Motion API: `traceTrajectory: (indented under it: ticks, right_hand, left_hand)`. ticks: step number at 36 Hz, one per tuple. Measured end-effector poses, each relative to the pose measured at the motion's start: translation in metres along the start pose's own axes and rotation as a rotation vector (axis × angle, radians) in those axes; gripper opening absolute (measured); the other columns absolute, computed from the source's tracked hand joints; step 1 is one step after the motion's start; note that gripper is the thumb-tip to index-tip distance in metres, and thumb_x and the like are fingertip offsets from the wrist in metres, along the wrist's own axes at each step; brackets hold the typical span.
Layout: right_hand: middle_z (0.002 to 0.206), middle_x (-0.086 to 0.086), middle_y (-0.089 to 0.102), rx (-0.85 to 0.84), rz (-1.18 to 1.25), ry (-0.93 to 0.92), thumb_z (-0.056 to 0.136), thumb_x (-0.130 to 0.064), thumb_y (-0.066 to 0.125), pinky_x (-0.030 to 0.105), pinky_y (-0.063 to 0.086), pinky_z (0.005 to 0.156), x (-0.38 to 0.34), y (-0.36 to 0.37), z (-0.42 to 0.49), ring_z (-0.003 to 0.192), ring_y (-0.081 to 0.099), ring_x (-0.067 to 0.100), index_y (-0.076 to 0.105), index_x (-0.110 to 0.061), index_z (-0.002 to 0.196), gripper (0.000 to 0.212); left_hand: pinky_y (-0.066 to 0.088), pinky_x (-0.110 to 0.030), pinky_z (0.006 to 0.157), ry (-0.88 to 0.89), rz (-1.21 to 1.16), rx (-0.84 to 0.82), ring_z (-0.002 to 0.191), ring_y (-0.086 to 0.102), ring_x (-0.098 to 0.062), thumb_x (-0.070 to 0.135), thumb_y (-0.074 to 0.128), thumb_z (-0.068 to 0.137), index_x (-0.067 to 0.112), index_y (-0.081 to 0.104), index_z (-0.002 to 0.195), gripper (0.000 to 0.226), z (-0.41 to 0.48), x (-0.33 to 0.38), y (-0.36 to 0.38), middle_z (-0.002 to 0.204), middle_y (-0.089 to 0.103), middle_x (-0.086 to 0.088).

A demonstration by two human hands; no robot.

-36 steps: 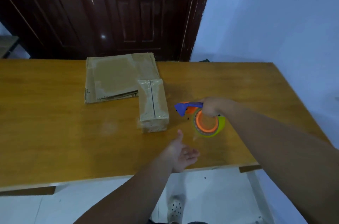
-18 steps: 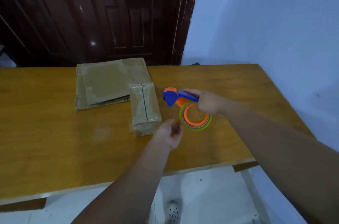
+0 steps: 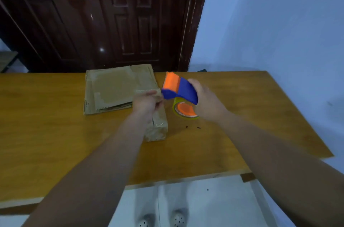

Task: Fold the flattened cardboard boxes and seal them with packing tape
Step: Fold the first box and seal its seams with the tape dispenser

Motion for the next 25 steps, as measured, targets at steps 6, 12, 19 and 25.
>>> traceTrajectory:
  ticks: [6,12,19,25]
  right_hand:
    - [0.104,0.007,0.05,0.06,-0.116,0.005,0.083,-0.024,0.066,0.034,0.043,0.07,0.005,0.006,-0.003,0.084,0.051,0.022,0.03,-0.027,0.136,0.065]
    - [0.091,-0.003,0.05,0.197,0.208,-0.051,0.076,-0.007,0.066,0.026,0.04,0.06,0.001,0.001,0.0,0.075,0.052,0.013,0.04,-0.027,0.109,0.046]
    - [0.093,0.002,0.048,0.147,-0.18,-0.068,0.083,-0.03,0.068,0.03,0.04,0.066,0.008,0.014,-0.003,0.079,0.052,0.019,0.036,-0.018,0.116,0.048]
    - [0.097,0.004,0.047,0.112,-0.372,-0.003,0.085,-0.038,0.065,0.032,0.038,0.071,0.023,0.017,-0.007,0.085,0.051,0.022,0.033,-0.021,0.12,0.051]
  left_hand:
    - [0.052,-0.017,0.049,0.169,0.177,-0.034,0.052,0.064,-0.008,-0.008,0.067,0.081,0.012,0.05,0.103,0.034,-0.002,0.031,-0.006,0.071,0.065,-0.009]
    - [0.055,-0.02,0.057,-0.016,-0.011,-0.003,0.068,0.062,-0.018,-0.014,0.059,0.084,0.012,0.042,0.099,0.035,0.006,0.035,-0.023,0.079,0.062,-0.014]
    - [0.056,-0.022,0.062,0.189,0.207,0.006,0.069,0.067,-0.015,-0.011,0.065,0.081,0.014,0.047,0.11,0.042,0.008,0.054,-0.018,0.082,0.068,-0.013]
    - [0.057,-0.034,0.072,0.345,0.39,0.03,0.072,0.067,-0.021,-0.01,0.07,0.076,0.024,0.049,0.094,0.044,0.001,0.053,-0.011,0.078,0.068,-0.013]
Point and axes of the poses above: each hand's wrist, its own z-axis towards the middle knuckle, its own y-axis out of the palm, x = y × z, the point moved 1 cm from there along z, towards the middle knuckle
